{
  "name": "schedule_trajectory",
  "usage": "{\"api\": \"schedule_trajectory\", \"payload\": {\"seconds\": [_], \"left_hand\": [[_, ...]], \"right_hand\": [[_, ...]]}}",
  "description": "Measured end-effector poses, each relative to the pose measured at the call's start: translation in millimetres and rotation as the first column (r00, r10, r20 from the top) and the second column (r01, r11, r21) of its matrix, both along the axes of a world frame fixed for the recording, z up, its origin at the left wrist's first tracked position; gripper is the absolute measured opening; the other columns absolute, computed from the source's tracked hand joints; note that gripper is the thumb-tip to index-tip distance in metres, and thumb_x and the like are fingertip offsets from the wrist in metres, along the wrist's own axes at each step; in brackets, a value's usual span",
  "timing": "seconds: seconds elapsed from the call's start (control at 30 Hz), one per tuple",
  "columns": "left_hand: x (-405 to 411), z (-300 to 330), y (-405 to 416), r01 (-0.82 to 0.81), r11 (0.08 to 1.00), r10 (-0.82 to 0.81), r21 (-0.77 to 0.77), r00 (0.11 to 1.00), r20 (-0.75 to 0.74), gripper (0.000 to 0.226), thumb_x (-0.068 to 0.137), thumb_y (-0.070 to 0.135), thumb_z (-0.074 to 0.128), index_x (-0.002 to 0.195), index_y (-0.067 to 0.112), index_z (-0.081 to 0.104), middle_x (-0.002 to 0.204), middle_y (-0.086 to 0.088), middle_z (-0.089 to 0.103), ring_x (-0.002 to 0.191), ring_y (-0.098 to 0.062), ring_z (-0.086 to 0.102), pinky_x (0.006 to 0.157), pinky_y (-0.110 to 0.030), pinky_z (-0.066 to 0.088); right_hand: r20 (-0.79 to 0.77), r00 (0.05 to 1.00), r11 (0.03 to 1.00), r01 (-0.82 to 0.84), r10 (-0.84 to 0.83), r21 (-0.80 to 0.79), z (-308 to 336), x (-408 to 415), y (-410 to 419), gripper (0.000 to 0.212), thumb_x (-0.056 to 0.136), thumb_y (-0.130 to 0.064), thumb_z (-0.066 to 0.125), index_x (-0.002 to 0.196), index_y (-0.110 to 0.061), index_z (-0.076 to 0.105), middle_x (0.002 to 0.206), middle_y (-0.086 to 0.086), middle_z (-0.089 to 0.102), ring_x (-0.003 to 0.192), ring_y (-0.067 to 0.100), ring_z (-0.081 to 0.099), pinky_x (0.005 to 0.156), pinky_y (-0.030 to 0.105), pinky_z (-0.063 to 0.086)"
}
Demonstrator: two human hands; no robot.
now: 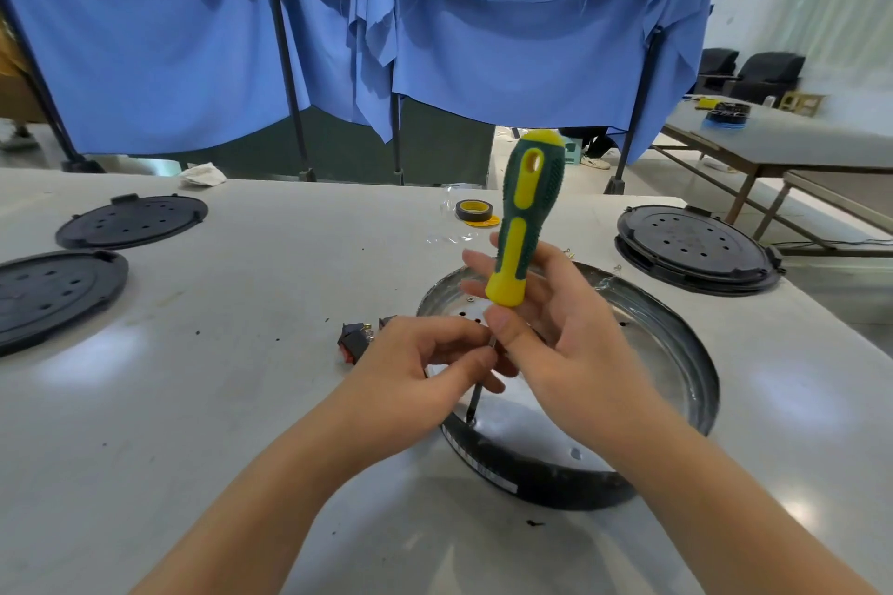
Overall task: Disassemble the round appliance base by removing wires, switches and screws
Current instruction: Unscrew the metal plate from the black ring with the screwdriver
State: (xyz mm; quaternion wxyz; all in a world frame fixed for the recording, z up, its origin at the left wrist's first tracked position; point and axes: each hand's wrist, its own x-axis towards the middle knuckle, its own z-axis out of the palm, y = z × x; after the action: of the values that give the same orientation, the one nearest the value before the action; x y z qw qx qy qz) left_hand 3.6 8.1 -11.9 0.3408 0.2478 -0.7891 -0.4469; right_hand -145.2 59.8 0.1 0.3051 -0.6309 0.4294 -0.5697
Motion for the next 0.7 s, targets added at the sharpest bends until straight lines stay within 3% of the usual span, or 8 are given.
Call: {"api": "schedule_trajectory", "payload": {"seconds": [0.1,0.17,0.23,0.33,0.47,0.57,0.7], "left_hand": [[-1.2,0.2,-0.4,-0.068,0.997,0.069,0.028,0.995,-0.065,0.016,0.084,0.008,0.068,0.085,0.023,0.075,0.078,0.004,0.075,0.076,-0.013,0.073,0.076,-0.024,0.058],[-2.2,-0.7,-1.3,-0.122,0.992,0.125,0.031,0.987,-0.102,0.017,0.076,0.011,0.076,0.073,0.027,0.073,0.071,0.004,0.074,0.07,-0.013,0.072,0.068,-0.02,0.057],[-3.5,-2.1,-1.1,-0.15,0.988,0.151,0.018,0.981,-0.118,0.014,0.068,0.017,0.08,0.069,0.027,0.069,0.067,0.003,0.072,0.067,-0.015,0.07,0.065,-0.02,0.055],[-4.6,-3.8,-1.8,-0.14,0.99,0.141,0.012,0.984,-0.108,0.015,0.068,0.017,0.082,0.075,0.02,0.069,0.069,0.002,0.071,0.068,-0.016,0.069,0.066,-0.021,0.055],[-0.1,-1.0,-3.2,-0.059,0.998,0.06,0.017,0.996,-0.064,0.01,0.076,0.02,0.07,0.083,0.026,0.073,0.078,0.003,0.074,0.077,-0.013,0.07,0.076,-0.028,0.057],[3.5,0.7,-2.8,0.018,1.0,-0.018,0.008,1.0,0.01,0.021,0.084,0.017,0.061,0.099,0.024,0.073,0.09,0.007,0.076,0.089,-0.009,0.071,0.085,-0.026,0.055],[8.0,2.8,-4.0,0.059,0.997,-0.061,0.047,0.998,0.031,0.023,0.089,0.011,0.058,0.1,0.023,0.074,0.092,0.006,0.076,0.09,-0.011,0.072,0.085,-0.024,0.054]], "right_hand": [[-0.082,0.996,1.0,0.016,-0.015,0.017,-2.0,-0.2,-0.7,0.041,0.093,-0.015,0.057,0.129,-0.032,0.046,0.127,-0.019,0.058,0.123,0.007,0.052,0.091,0.028,0.051],[-0.118,0.992,0.999,0.052,-0.051,0.006,-2.0,1.0,-1.4,0.037,0.089,-0.024,0.063,0.123,-0.032,0.052,0.116,-0.017,0.061,0.116,0.01,0.056,0.091,0.03,0.05],[-0.124,0.988,0.995,0.09,-0.093,-0.035,-0.4,1.8,-2.6,0.034,0.086,-0.019,0.068,0.115,-0.033,0.057,0.111,-0.011,0.061,0.107,0.011,0.059,0.088,0.028,0.051],[-0.114,0.982,0.987,0.138,-0.147,-0.087,1.0,1.0,-3.8,0.041,0.083,-0.011,0.07,0.111,-0.039,0.06,0.096,-0.01,0.062,0.092,0.012,0.063,0.086,0.032,0.053],[-0.019,0.994,0.991,0.105,-0.107,-0.082,1.9,1.0,-3.1,0.033,0.074,-0.012,0.072,0.096,-0.037,0.065,0.075,-0.011,0.067,0.073,0.009,0.067,0.067,0.023,0.055],[0.025,0.995,0.99,0.1,-0.098,-0.095,3.1,-0.3,-1.7,0.045,0.074,-0.001,0.076,0.1,-0.035,0.064,0.075,-0.004,0.071,0.068,0.012,0.07,0.057,0.021,0.054],[0.048,0.995,0.992,0.094,-0.091,-0.088,3.9,0.1,0.3,0.05,0.075,0.005,0.075,0.106,-0.032,0.062,0.08,0.0,0.074,0.072,0.016,0.072,0.056,0.023,0.057]]}}
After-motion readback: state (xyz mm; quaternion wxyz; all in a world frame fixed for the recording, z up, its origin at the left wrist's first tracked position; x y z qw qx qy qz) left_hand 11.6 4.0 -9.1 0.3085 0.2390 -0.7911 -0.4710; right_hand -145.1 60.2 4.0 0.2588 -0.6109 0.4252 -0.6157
